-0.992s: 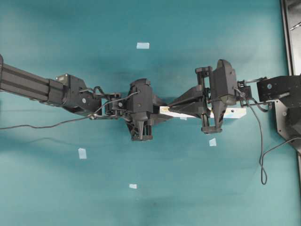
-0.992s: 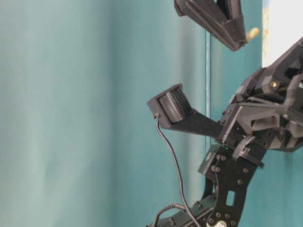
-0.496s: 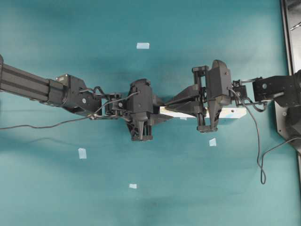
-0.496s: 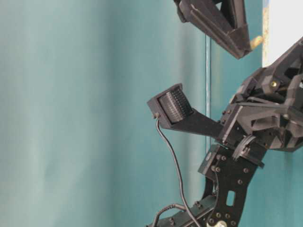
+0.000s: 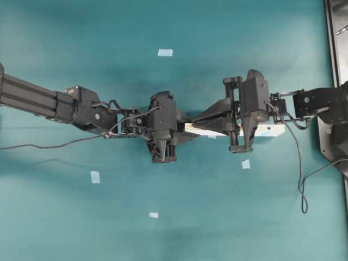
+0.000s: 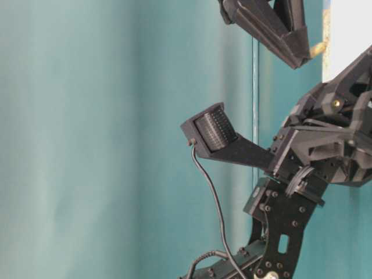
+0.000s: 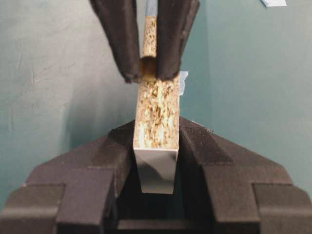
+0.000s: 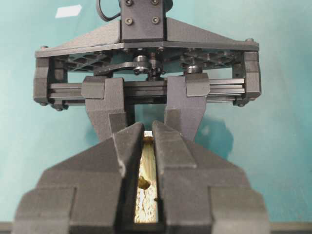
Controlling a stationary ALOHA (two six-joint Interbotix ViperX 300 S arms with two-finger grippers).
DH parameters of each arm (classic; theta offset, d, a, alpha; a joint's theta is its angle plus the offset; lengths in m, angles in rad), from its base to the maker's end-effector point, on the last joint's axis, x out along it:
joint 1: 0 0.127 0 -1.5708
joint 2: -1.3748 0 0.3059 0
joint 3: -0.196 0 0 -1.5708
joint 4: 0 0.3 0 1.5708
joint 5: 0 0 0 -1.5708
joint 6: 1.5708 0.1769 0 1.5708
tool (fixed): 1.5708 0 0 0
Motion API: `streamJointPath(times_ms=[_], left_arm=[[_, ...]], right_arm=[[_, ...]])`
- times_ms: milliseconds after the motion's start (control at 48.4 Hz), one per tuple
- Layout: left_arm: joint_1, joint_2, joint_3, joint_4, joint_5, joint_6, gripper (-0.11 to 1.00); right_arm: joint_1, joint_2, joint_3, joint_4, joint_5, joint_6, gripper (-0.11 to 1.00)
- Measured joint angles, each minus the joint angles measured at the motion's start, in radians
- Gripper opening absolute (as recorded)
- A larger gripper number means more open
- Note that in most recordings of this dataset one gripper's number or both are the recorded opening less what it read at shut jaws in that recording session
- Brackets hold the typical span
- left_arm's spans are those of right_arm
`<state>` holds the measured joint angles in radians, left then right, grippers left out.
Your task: Move the wooden board into place and insert the rod into its hole.
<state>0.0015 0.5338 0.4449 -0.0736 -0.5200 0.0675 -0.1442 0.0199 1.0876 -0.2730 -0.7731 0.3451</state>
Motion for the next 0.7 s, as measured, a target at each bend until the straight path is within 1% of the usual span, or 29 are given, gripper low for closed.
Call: streamJointPath(times_ms=[351, 703], left_arm=[[0.0, 0.0, 0.0, 0.002, 0.0, 0.0, 0.22], [-0.002, 0.0, 0.0, 0.0, -0.002, 0.0, 0.22]], right_arm=[[0.003, -0.002, 0.005, 0.0, -0.008, 0.003, 0.08], [0.02, -0.025, 0.034, 0.003, -0.003, 0.006, 0.08]])
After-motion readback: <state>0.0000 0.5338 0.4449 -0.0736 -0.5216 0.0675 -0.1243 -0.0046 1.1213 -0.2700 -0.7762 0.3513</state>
